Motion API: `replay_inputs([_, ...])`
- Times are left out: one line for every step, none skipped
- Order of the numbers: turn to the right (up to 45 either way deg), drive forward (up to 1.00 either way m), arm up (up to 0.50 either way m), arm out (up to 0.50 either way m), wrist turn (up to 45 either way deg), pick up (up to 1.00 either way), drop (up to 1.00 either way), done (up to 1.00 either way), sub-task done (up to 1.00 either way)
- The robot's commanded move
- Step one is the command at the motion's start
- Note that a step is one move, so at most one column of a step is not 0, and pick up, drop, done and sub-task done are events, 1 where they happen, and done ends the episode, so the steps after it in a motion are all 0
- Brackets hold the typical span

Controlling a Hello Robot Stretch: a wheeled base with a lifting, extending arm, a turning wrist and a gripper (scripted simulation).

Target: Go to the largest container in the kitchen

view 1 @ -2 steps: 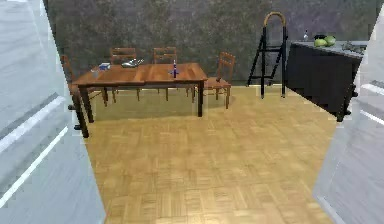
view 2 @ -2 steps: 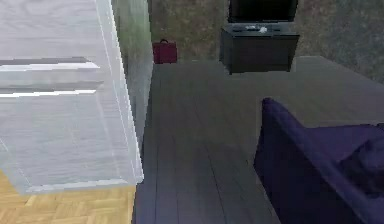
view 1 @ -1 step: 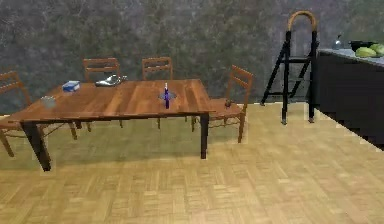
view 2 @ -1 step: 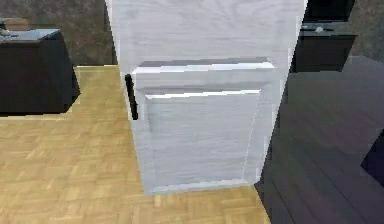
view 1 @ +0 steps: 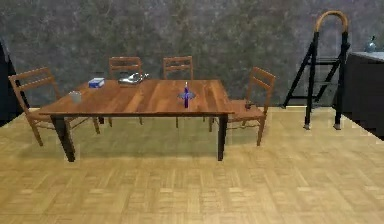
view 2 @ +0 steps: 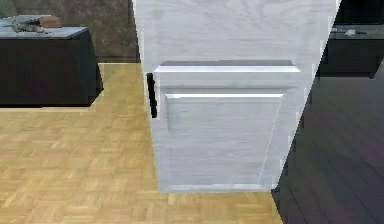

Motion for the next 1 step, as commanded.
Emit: replay_inputs([0.0,0.35,0.00,0.00,0.0,0.00,0.00,0.00,0.00])
